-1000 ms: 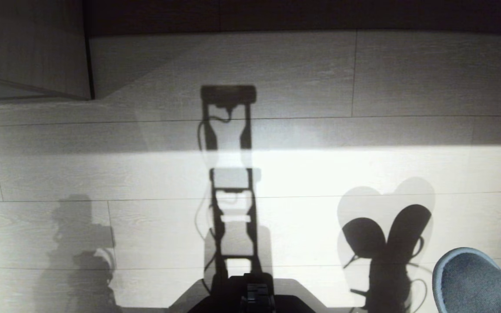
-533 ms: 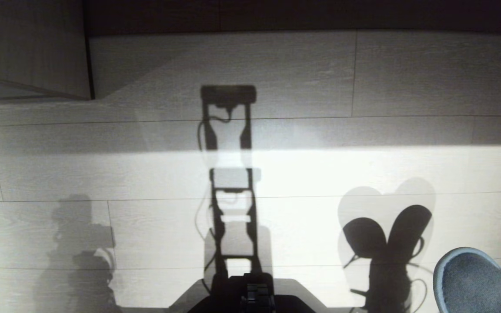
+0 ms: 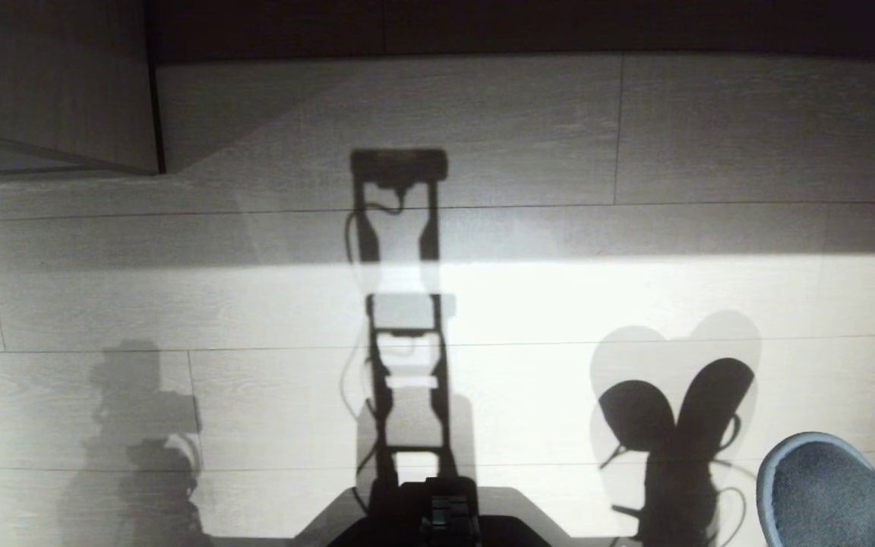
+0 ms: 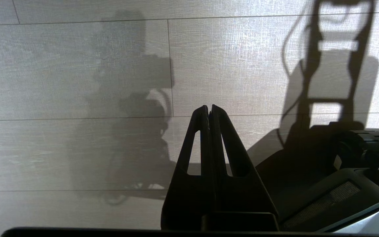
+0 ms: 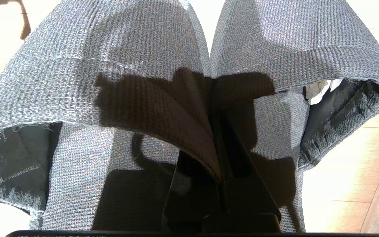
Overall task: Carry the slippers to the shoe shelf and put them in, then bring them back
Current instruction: Place the slippers into the shoe cabinet
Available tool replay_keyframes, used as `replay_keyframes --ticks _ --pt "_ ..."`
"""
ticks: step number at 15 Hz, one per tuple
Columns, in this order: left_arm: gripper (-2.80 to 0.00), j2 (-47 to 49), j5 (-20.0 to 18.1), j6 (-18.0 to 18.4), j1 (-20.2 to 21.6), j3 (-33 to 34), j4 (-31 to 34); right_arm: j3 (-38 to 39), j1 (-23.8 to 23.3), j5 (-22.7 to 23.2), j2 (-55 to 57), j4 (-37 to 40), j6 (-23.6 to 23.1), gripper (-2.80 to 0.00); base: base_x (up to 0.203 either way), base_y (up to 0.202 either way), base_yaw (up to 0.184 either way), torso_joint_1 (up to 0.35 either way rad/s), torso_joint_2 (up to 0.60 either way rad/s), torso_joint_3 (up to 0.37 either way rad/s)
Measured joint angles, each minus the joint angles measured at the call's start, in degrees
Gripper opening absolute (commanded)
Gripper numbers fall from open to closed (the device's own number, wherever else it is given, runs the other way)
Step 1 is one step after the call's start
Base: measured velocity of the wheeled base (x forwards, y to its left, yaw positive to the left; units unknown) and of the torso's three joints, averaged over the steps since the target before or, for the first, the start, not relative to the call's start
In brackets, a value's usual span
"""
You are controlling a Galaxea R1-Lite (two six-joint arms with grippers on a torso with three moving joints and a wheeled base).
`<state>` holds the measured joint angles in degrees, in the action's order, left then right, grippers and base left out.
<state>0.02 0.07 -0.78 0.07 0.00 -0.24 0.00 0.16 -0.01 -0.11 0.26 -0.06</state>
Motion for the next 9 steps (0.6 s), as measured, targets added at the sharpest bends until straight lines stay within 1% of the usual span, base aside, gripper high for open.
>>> replay_keyframes --ticks 9 --pt "-2.8 0.0 0.04 -0.04 0.0 0.0 0.0 0.0 0.0 0.01 0.0 -0.01 -0.01 -2.8 0.0 0.0 0.0 0.0 0.0 0.0"
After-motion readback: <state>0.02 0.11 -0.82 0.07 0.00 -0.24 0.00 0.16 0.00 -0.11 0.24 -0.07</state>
